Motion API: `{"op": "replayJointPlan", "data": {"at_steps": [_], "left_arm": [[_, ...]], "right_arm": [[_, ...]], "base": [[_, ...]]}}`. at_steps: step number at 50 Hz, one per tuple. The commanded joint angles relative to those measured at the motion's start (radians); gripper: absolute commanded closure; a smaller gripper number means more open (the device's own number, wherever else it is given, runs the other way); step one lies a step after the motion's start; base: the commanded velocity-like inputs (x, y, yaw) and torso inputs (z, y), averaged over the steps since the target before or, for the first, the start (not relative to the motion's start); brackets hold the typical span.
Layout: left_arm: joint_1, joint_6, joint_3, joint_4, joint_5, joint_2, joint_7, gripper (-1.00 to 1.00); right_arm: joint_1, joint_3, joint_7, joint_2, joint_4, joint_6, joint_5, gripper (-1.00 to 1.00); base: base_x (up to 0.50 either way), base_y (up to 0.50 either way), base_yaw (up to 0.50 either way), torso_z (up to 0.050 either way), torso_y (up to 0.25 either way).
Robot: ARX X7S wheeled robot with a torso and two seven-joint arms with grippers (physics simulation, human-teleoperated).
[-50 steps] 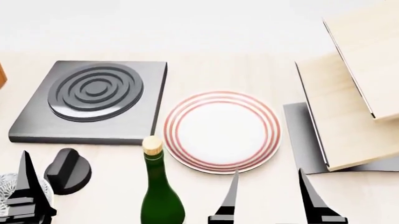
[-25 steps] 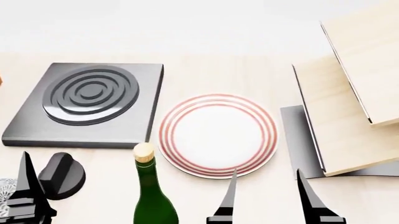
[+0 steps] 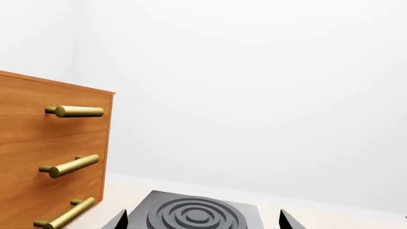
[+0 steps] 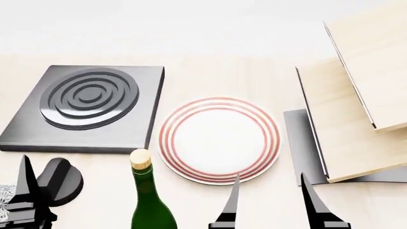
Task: Pick up the akita bowl and put it on the plate.
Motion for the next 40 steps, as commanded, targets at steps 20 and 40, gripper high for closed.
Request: {"op": "replayJointPlan", "data": {"at_steps": [20, 40], "left_arm": [[0.003, 0.011, 0.01, -0.004, 0.0, -0.007, -0.008, -1.0], [0.003, 0.014, 0.013, -0.004, -0.005, -0.011, -0.015, -1.0]], "right_arm": [[-0.002, -0.015, 0.004, 0.009, 0.001, -0.014, -0.003, -1.0], [0.001, -0.023, 0.005, 0.013, 0.008, -0.019, 0.004, -1.0]], "base": [[0.09, 0.0, 0.0, 0.0, 0.0], [0.15, 0.0, 0.0, 0.0, 0.001]]}}
